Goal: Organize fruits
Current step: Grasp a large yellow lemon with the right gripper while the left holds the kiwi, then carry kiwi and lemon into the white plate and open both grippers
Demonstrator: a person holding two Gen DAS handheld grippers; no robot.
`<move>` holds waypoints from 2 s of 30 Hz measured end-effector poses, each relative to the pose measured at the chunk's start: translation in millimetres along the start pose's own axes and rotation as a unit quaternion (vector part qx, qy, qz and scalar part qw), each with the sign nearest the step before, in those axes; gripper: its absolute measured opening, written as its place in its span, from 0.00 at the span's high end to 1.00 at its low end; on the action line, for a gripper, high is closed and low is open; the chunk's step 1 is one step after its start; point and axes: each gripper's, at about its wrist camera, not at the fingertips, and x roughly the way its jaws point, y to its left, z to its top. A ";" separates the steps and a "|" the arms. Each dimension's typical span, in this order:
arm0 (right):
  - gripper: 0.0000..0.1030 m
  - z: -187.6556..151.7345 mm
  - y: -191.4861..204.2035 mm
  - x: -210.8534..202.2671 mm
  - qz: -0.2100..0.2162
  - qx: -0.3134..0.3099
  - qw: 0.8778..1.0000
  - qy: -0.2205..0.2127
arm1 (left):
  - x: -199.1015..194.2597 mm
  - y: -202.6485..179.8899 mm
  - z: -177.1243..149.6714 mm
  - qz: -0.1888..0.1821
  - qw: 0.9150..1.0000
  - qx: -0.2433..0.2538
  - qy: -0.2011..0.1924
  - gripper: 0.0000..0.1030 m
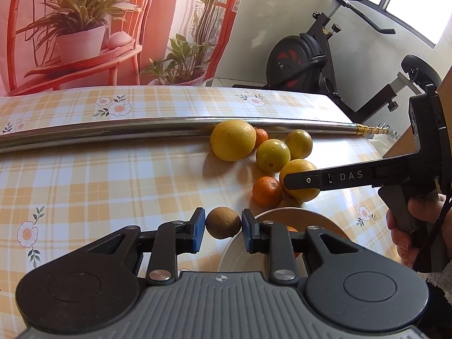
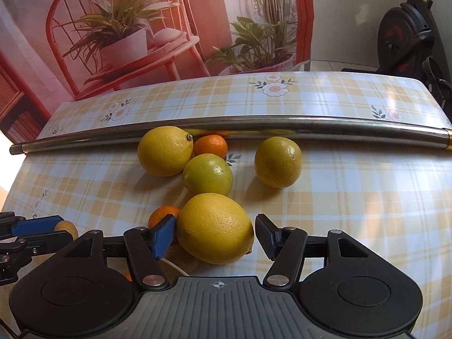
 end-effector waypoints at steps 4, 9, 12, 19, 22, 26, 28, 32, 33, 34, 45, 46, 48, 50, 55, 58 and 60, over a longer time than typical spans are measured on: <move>0.44 -1.2 -7.9 5.9 0.015 0.025 1.000 0.008 | -0.9 -1.1 0.1 -0.002 1.000 0.003 -0.001 0.71; 0.44 -5.3 -10.1 6.7 0.018 0.034 0.999 0.013 | -1.1 -1.4 0.5 -0.002 1.000 0.004 -0.002 0.71; 0.44 -9.1 -13.5 1.3 0.010 0.043 0.999 0.006 | -2.4 -2.3 -0.3 -0.004 1.000 0.004 -0.002 0.71; 0.45 -23.9 -27.1 -25.1 0.010 0.081 0.996 -0.033 | -9.9 -3.3 -5.2 -0.012 1.000 -0.003 -0.007 0.71; 0.45 -31.1 -32.1 -37.0 0.017 0.098 0.994 -0.047 | -12.5 -4.2 -8.5 -0.012 1.000 -0.003 -0.007 0.71; 0.45 -40.4 -34.2 -49.2 0.023 0.107 0.992 -0.055 | -14.6 -7.1 -12.2 -0.008 1.000 0.008 -0.007 0.71; 0.45 -42.7 -32.5 -52.8 0.025 0.103 0.993 -0.056 | -15.6 -8.0 -13.1 -0.010 1.000 0.010 -0.006 0.71; 0.45 -45.6 -23.9 -58.4 0.032 0.086 0.995 -0.049 | -17.7 -10.4 -15.5 -0.012 1.000 0.015 -0.003 0.71; 0.45 -45.9 -21.6 -59.6 0.034 0.081 0.995 -0.048 | -18.2 -11.2 -16.4 -0.013 1.000 0.016 -0.002 0.71; 0.45 -46.0 -19.5 -60.6 0.036 0.078 0.995 -0.047 | -18.2 -11.6 -16.9 -0.013 1.000 0.017 -0.002 0.71; 0.45 -52.0 5.4 -55.2 0.062 0.036 0.997 0.004 | -13.7 -16.8 -24.9 -0.016 0.999 0.031 0.014 0.71; 0.45 -52.7 6.4 -54.4 0.063 0.035 0.997 0.009 | -13.3 -17.2 -25.3 -0.016 0.999 0.033 0.015 0.71; 0.45 -53.8 7.5 -52.8 0.065 0.033 0.997 0.016 | -12.1 -18.7 -26.1 -0.015 0.999 0.039 0.018 0.71; 0.45 -55.4 8.9 -52.0 0.064 0.029 0.997 0.017 | -10.6 -20.0 -27.2 -0.014 0.999 0.044 0.021 0.71; 0.45 -54.0 10.1 -51.2 0.060 0.025 0.998 0.020 | -6.6 -21.1 -30.6 -0.007 0.998 0.052 0.029 0.71; 0.45 -53.1 14.5 -49.6 0.050 0.013 0.998 0.021 | -4.6 -21.3 -31.5 -0.004 0.998 0.055 0.033 0.71; 0.46 -51.9 16.8 -48.8 0.046 0.008 0.999 0.022 | -3.8 -21.5 -32.2 -0.003 0.998 0.057 0.035 0.71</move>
